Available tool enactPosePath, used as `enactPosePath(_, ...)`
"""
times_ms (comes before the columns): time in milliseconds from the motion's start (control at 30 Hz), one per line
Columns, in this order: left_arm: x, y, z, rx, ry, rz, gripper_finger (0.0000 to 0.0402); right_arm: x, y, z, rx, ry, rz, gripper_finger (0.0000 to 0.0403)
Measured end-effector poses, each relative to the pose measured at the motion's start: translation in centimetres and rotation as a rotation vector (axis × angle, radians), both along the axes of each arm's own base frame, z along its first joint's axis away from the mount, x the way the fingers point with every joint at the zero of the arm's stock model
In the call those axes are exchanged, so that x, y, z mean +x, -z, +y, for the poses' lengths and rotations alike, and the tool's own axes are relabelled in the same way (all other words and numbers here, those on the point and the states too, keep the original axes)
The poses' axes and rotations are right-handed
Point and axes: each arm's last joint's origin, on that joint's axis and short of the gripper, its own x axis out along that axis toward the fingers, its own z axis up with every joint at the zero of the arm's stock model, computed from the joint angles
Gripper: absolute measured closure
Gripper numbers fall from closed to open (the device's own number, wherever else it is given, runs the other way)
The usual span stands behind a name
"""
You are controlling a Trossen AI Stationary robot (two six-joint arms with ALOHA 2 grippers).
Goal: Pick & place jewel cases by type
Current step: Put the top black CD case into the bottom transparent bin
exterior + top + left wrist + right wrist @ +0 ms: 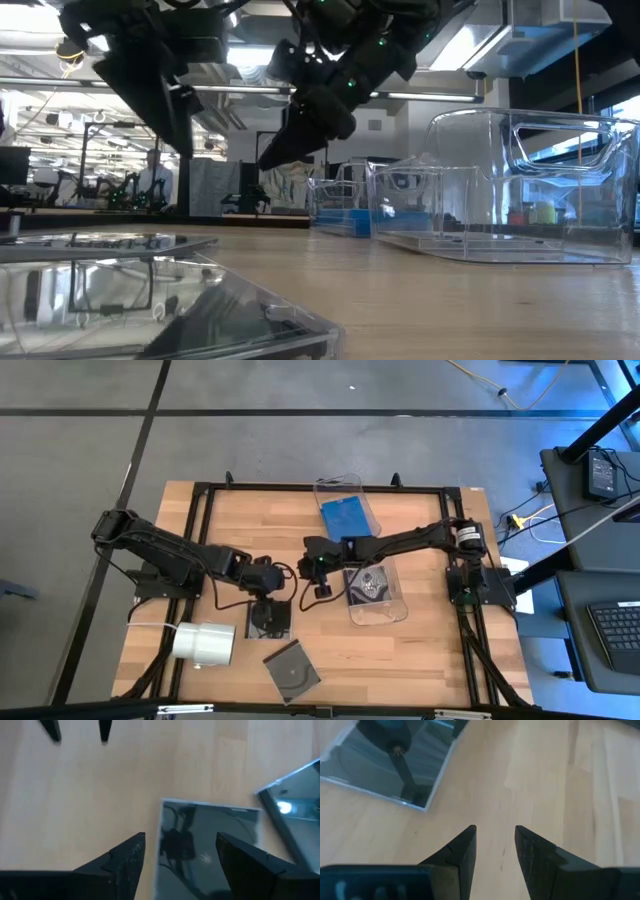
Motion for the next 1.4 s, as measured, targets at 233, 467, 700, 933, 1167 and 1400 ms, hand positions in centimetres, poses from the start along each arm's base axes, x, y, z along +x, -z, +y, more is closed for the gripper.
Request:
enactPosePath(233,-0.9,0.4,0.0,-0.097,-0.111,0.115,0.0154,0.1,0.0,-0.1,0.002,0.004,-0.015,0.0264)
enactPosePath(467,-2.1,0.8,-0.3,-0.038,-0.151,0.223,0.0154,0.0,0.1,-0.1,-0.001,0.0,0.003,0.0264)
enactPosePath(700,-2.3,1.4,-1.4,-0.046,-0.135,0.263,0.0155,-0.2,0.3,-0.2,-0.003,0.005,0.038,0.0264)
enactPosePath(933,-1.6,3.7,-2.2,-0.007,-0.126,0.363,0.0155,-0.3,0.4,-0.3,-0.003,0.007,0.042,0.0264)
enactPosePath(1167,-1.0,6.0,-2.5,0.008,-0.126,0.467,0.0155,-0.3,0.4,-0.3,0.002,0.012,0.043,0.0264)
enactPosePath(1400,-0.8,7.0,-2.5,0.009,-0.125,0.521,0.0155,-0.3,0.4,-0.3,0.002,0.012,0.044,0.0264)
